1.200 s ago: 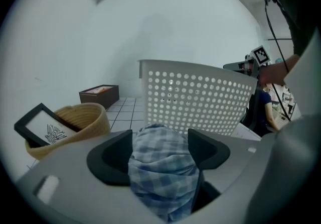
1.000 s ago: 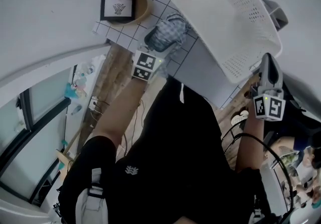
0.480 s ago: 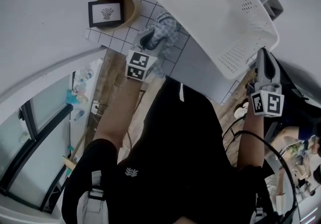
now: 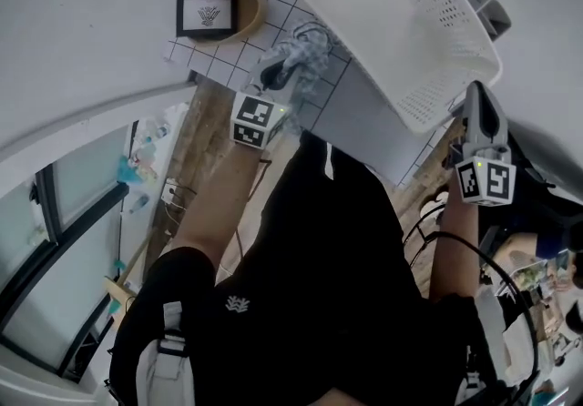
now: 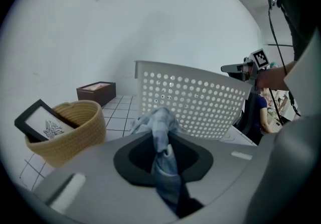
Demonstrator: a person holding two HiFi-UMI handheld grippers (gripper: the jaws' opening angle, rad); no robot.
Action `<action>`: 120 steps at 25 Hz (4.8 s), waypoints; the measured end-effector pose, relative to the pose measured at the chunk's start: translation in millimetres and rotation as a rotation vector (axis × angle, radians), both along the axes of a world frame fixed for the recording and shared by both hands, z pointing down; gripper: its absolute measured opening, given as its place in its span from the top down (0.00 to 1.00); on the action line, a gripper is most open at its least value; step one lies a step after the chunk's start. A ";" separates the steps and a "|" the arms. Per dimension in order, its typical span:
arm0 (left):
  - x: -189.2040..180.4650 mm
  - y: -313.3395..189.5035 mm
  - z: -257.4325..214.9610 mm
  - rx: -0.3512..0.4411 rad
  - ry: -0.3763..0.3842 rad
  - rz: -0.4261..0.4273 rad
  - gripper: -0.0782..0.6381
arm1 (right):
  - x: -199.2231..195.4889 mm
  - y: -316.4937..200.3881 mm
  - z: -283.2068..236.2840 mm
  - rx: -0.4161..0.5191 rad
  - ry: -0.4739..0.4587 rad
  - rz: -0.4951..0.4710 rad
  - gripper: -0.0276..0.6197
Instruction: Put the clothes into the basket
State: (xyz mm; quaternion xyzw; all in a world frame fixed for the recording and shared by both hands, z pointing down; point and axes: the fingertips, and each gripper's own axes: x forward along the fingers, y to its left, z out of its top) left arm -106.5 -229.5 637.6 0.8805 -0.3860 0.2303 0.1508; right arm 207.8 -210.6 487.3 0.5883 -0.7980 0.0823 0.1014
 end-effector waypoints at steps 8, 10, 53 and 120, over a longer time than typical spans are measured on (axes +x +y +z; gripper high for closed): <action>-10.7 9.2 -47.8 0.047 0.041 -0.047 0.81 | -11.7 -6.5 -24.1 0.037 -0.038 -0.027 0.95; -11.8 9.7 -63.9 0.065 0.050 -0.058 0.81 | -15.0 -6.9 -32.0 0.042 -0.054 -0.035 0.95; 8.3 -26.5 -268.1 0.393 0.139 -0.038 0.83 | -34.2 -3.8 -135.0 0.182 -0.145 -0.105 0.95; 186.4 -94.8 -194.4 0.252 0.158 0.266 0.82 | 74.7 -7.6 -74.1 0.084 -0.182 0.172 0.95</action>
